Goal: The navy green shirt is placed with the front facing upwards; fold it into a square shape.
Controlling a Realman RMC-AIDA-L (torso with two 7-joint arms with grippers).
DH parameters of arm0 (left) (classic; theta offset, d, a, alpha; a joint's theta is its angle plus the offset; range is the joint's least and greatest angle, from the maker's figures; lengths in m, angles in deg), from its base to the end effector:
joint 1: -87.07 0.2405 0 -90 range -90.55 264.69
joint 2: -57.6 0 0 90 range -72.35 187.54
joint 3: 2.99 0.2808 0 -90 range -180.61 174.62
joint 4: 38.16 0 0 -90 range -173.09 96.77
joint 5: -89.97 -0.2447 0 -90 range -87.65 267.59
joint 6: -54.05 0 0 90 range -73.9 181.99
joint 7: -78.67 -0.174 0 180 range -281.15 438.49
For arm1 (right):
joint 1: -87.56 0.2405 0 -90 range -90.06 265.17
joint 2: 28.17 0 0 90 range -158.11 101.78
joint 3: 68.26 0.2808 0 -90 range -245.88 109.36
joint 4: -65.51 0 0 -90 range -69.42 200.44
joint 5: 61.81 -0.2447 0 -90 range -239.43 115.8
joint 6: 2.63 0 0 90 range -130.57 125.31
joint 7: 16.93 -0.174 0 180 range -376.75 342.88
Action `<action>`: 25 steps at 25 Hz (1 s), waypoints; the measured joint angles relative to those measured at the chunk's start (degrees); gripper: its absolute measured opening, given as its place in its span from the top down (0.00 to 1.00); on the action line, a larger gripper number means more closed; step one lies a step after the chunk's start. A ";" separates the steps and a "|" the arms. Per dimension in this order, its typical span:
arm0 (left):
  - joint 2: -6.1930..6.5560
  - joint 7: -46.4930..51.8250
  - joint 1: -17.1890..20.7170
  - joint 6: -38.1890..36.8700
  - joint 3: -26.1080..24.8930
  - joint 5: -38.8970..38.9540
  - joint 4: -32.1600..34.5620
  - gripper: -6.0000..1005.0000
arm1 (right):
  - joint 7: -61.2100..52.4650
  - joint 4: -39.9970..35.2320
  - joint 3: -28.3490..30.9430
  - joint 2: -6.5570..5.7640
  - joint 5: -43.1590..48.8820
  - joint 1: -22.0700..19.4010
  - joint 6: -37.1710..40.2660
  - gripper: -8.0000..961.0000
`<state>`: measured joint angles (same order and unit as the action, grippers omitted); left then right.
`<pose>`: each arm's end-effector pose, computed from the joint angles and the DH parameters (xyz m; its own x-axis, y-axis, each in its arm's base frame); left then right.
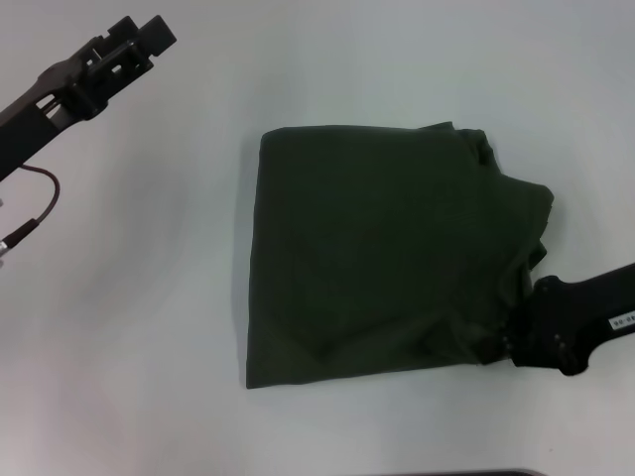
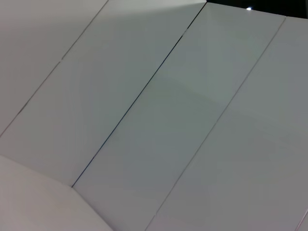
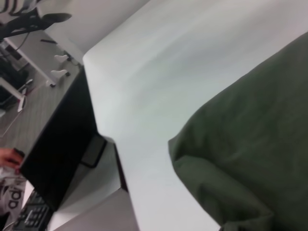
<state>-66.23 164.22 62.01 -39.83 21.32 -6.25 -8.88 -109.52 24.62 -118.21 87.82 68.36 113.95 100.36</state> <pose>-0.2965 0.3566 -0.0193 0.2409 0.3667 0.8986 0.7385 -0.6700 0.0754 0.3284 0.3003 -0.0412 0.8073 -0.5814 -0.1014 -0.5596 -0.8086 0.1818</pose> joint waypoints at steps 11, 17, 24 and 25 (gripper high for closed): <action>0.00 -0.98 -0.85 0.84 0.01 0.00 -1.13 0.10 | 2.34 0.00 -0.23 0.01 3.05 0.52 4.93 0.92; 0.02 -1.13 -1.32 1.46 0.01 0.00 -1.15 0.10 | 0.67 0.01 0.19 -0.13 3.17 0.69 3.80 0.85; 0.07 -1.52 -1.86 2.29 0.04 0.00 -1.15 0.10 | -0.53 -0.94 4.37 -0.42 2.85 1.47 3.00 0.60; 0.07 -1.53 -1.94 2.32 0.04 0.00 -1.13 0.10 | -0.55 -1.51 5.79 -0.48 2.75 1.58 3.13 0.55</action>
<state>-66.16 162.69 60.07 -37.51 21.35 -6.25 -10.01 -110.07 23.11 -112.42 87.33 71.11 115.53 103.48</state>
